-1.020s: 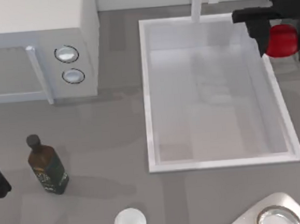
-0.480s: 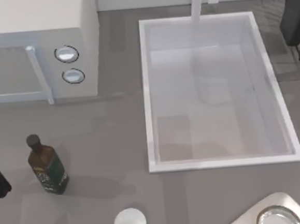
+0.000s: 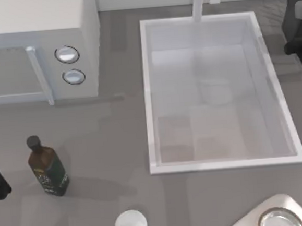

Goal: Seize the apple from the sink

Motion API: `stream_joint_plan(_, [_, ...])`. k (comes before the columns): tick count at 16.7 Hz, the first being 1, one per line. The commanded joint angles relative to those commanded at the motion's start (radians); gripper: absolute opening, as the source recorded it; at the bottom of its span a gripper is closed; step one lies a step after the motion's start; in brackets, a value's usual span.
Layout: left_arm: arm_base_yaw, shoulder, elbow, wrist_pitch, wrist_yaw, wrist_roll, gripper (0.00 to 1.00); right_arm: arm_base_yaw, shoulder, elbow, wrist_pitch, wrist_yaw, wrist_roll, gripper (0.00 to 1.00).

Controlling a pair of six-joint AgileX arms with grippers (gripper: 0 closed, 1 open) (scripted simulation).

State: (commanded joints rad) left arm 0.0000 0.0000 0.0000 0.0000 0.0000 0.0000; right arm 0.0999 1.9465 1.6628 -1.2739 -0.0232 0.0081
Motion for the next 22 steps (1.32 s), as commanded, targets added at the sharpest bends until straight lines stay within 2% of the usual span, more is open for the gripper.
stream_joint_plan(3, [0.000, 0.000, 0.000, 0.000, 0.000, 0.000, 1.00, 0.015, 0.024, -0.099, 0.125, -0.018, -0.011, 0.00])
stream_joint_plan(7, [0.000, 0.000, 0.000, 0.000, 0.000, 0.000, 1.00, -0.038, 0.040, -0.220, 0.246, 0.003, 0.019, 0.00])
stream_joint_plan(13, [0.000, 0.000, 0.000, 0.000, 0.000, 0.000, 1.00, -0.068, 0.036, -0.255, 0.277, 0.024, 0.041, 0.00])
stream_joint_plan(22, [0.000, 0.000, 0.000, 0.000, 0.000, 0.000, 1.00, -0.068, 0.036, -0.255, 0.277, 0.024, 0.041, 0.68])
